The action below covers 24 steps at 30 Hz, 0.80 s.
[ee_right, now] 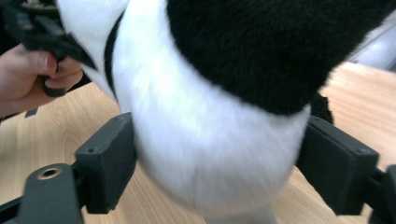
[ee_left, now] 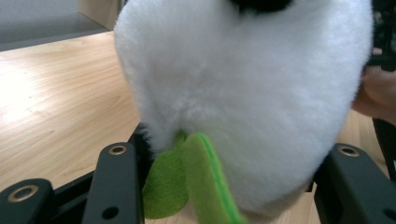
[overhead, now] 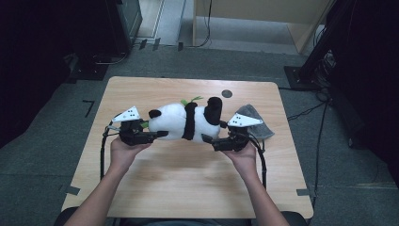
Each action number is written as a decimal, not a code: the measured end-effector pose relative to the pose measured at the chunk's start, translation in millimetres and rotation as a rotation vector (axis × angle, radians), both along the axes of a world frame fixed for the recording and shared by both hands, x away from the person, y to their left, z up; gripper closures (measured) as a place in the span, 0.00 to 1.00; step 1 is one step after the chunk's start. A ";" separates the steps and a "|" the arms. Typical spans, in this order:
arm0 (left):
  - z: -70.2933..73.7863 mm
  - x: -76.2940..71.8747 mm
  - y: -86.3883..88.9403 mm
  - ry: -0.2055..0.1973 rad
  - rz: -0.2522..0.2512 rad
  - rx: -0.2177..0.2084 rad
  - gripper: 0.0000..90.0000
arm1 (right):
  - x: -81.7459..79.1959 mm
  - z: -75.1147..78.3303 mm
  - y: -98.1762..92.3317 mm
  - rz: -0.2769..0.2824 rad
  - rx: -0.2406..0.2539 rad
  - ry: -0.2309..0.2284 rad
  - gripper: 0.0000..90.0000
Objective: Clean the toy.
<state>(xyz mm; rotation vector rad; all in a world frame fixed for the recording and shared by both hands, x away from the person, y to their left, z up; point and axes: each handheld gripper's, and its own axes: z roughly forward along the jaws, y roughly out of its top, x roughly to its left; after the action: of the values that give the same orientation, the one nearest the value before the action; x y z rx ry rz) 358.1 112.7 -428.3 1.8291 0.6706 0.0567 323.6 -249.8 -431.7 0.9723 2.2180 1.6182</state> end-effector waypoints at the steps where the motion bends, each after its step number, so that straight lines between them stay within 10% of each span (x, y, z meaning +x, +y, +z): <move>1: 0.3 0.3 2.6 0.006 0.007 -0.007 0.50 | -0.5 0.0 -0.6 0.006 -0.005 -0.008 0.24; 19: -0.7 2.8 -6.7 0.100 -0.042 -0.094 0.50 | -3.0 -16.3 10.5 -0.023 -0.050 -0.084 0.12; 24: -8.3 1.6 -13.4 0.091 -0.014 -0.046 0.42 | -1.2 -18.5 12.2 -0.050 -0.112 -0.031 0.35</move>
<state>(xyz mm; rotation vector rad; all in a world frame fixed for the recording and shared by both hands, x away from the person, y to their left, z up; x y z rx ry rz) 359.6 99.3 -436.6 1.7997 0.7176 -0.0512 322.4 -237.7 -450.2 0.9582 2.2190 1.4613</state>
